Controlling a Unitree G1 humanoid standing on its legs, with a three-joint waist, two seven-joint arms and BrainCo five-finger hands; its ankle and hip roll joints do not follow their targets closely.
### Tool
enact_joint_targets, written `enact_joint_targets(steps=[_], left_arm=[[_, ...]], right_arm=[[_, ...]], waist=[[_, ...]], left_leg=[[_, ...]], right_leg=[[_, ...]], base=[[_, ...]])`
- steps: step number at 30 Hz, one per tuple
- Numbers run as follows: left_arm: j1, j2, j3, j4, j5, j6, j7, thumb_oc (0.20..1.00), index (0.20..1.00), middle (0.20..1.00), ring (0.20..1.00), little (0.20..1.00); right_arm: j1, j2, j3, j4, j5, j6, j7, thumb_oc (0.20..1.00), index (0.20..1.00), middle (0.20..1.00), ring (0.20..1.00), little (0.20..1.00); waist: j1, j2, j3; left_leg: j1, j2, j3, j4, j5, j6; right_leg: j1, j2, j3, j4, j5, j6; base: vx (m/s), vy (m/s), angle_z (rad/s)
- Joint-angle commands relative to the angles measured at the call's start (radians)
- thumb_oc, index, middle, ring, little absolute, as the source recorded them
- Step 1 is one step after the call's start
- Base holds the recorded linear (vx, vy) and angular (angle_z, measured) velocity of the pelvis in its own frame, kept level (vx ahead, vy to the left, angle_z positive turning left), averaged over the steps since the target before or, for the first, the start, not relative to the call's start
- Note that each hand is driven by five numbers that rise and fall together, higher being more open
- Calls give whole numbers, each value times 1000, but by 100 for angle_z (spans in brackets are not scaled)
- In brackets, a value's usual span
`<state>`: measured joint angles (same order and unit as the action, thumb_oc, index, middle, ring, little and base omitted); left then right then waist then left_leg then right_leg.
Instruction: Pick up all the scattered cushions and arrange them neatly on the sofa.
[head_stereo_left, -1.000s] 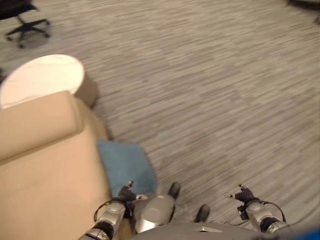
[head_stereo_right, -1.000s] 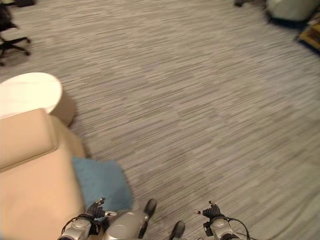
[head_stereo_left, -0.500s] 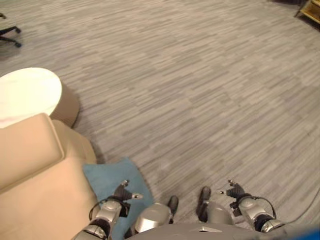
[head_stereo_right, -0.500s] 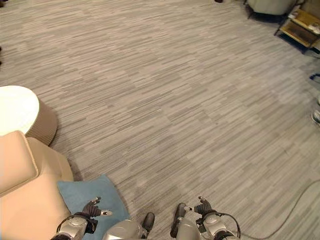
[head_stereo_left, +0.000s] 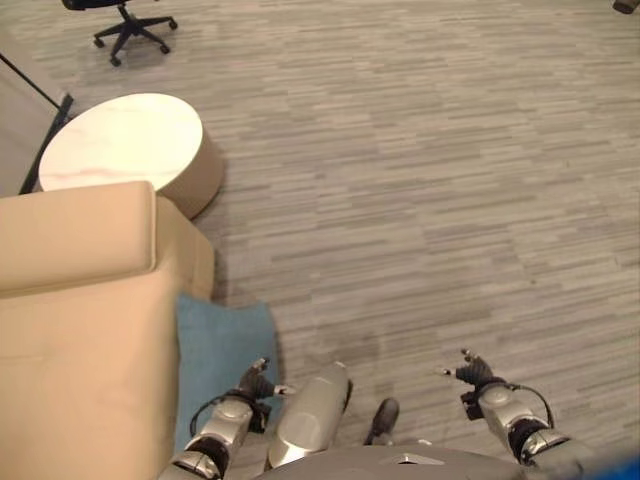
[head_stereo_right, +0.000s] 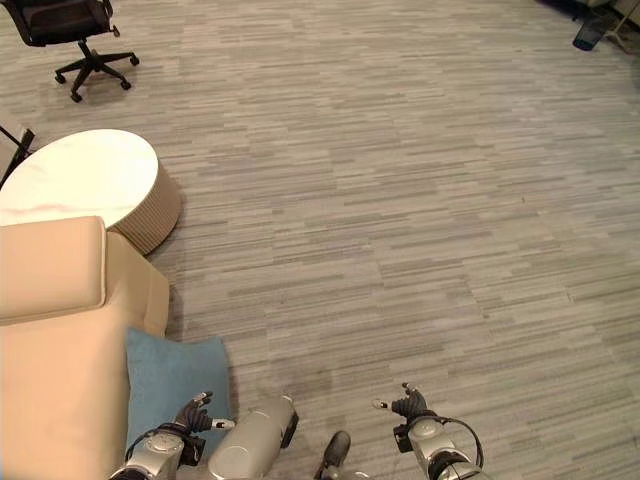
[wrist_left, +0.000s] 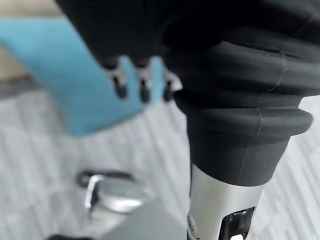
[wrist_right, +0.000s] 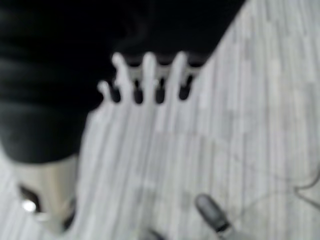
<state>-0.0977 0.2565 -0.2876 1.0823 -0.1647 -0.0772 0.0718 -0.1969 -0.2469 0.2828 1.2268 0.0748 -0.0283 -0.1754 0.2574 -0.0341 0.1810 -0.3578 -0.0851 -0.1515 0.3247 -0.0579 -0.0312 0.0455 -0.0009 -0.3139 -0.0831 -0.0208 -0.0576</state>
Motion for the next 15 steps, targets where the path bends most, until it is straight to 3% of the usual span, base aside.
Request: enact_joint_targets(steps=[1,3,6,9,11,12,13,14,15], left_arm=[[-17,24,18,17,9,-14,2,1000,1000,1000,1000,1000],[-9,38,29,16,18,-7,-13,1000,1000,1000,1000,1000],[3,48,42,6,16,-8,-6,1000,1000,1000,1000,1000],[10,41,45,10,10,-13,-5,1000,1000,1000,1000,1000],[0,40,44,6,3,-19,0,1000,1000,1000,1000,1000],[-17,39,31,9,6,-24,8,1000,1000,1000,1000,1000],[-34,40,18,15,16,-14,7,1000,1000,1000,1000,1000],[-38,18,5,24,3,-24,13,1000,1000,1000,1000,1000],[-38,18,5,24,2,-24,13,1000,1000,1000,1000,1000]], right_arm=[[34,-26,3,-24,-20,-14,-5,1000,1000,1000,1000,1000],[43,-18,-4,-30,-28,-15,8,1000,1000,1000,1000,1000],[38,-12,-4,-45,-36,-17,20,1000,1000,1000,1000,1000],[42,-10,5,-47,-42,-15,27,1000,1000,1000,1000,1000],[34,-9,14,-59,-40,-21,32,1000,1000,1000,1000,1000],[27,-15,14,-67,-28,-26,27,1000,1000,1000,1000,1000],[24,-32,13,-56,-29,-18,16,1000,1000,1000,1000,1000],[29,-29,10,-52,-29,-9,23,1000,1000,1000,1000,1000],[29,-29,10,-52,-29,-8,23,1000,1000,1000,1000,1000]], waist=[[15,-14,-19],[10,-19,-28],[-23,21,-10],[-30,23,-10],[-26,24,-8],[-14,26,-11],[-16,30,-14],[-11,16,-32],[-14,17,-33]], left_leg=[[129,-38,-16,1,-82,43],[195,-46,-49,-74,-86,76],[267,-39,-103,-121,-82,123],[309,-39,-128,-151,-90,127],[326,-45,-193,-154,-96,115],[343,-56,-256,-160,-101,104],[354,-56,-274,-168,-94,86],[364,-67,-336,-184,-99,70],[365,-66,-340,-185,-98,70]], right_leg=[[-34,-61,6,130,-54,148],[-97,-75,20,322,-45,189],[-239,-77,79,574,41,237],[-257,-88,95,502,36,224],[-268,-92,149,365,19,210],[-277,-86,210,267,19,208],[-263,-97,215,204,27,208],[-224,-111,181,176,32,206],[-221,-111,177,175,32,206]], base=[[198,157,-54],[131,181,-56],[57,182,-28],[162,44,38],[314,-72,34],[378,-82,70],[497,-126,174],[326,-74,253],[334,-104,314]])
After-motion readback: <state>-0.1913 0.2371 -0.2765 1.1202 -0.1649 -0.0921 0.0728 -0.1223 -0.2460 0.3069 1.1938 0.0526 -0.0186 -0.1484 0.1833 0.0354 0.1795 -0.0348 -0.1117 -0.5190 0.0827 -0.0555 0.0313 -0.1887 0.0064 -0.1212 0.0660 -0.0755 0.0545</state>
